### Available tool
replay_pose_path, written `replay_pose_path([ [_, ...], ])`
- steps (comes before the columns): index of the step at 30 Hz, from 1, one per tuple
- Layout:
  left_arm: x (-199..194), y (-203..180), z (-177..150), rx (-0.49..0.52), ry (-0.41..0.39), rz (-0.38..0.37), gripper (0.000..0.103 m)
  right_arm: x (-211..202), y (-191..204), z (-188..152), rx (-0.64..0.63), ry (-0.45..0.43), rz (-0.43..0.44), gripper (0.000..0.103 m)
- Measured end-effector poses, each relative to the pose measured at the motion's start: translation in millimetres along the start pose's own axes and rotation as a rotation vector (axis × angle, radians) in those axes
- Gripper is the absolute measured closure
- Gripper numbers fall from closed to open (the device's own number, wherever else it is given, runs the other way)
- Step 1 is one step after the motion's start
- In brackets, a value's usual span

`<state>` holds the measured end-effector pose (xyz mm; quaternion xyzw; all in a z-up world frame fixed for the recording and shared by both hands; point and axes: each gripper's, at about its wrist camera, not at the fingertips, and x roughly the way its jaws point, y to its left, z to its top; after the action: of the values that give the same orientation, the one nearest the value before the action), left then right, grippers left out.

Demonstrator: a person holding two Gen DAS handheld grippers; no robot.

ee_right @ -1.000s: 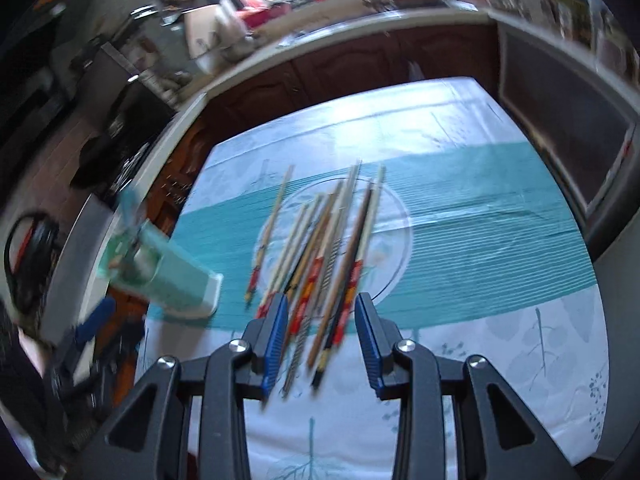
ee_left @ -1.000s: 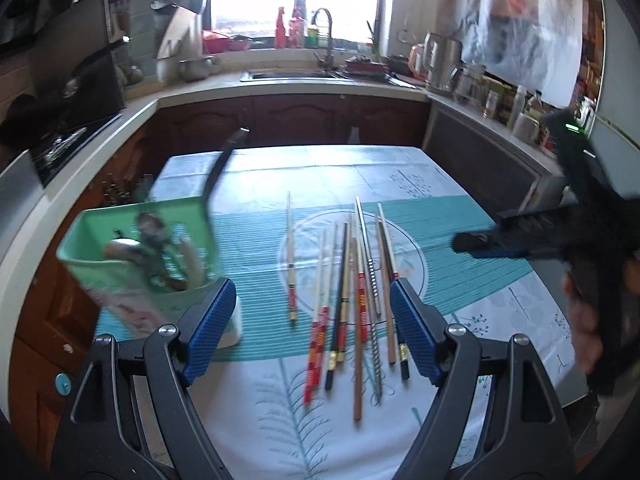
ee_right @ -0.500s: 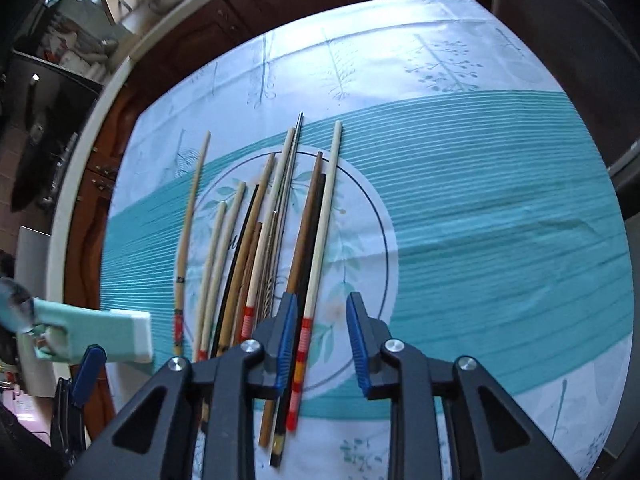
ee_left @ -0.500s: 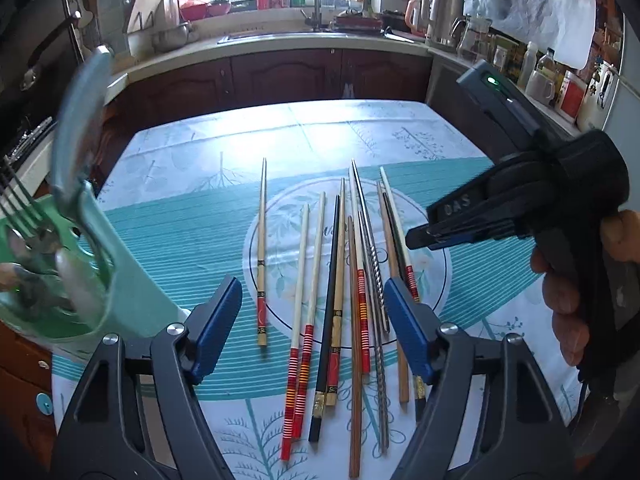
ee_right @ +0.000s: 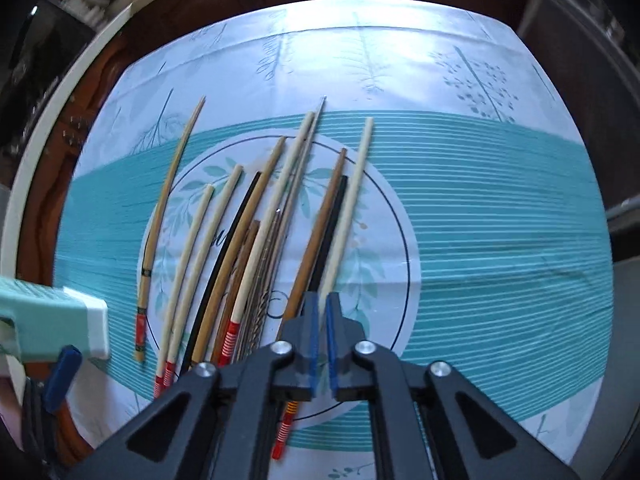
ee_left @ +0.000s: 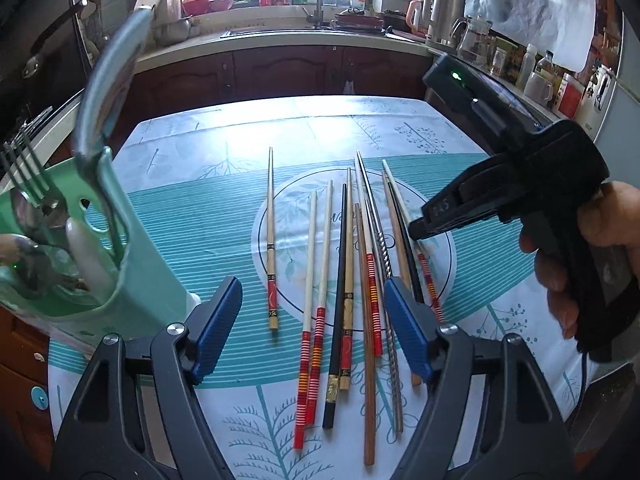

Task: Organize utensils
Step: 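Grasp a red-banded chopstick with the right gripper while the left grasps a chopstick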

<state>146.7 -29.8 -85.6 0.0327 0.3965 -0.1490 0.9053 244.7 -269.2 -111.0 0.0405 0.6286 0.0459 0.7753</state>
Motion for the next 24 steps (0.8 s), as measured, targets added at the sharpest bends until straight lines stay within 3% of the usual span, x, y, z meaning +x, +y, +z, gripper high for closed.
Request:
replay_pose_path([
  [11, -12, -2, 11, 0.026, -0.004, -0.026, 0.032, 0, -18, 0, 0.017, 0.075, 0.008, 0.100],
  [16, -11, -9, 19, 0.051, 0.006, -0.027, 0.032, 3, -11, 0, 0.005, 0.078, -0.027, 0.097],
  [24, 8, -12, 31, 0.042, 0.085, -0.071, 0.034, 3, -7, 5, 0.001, 0.082, -0.017, 0.097],
])
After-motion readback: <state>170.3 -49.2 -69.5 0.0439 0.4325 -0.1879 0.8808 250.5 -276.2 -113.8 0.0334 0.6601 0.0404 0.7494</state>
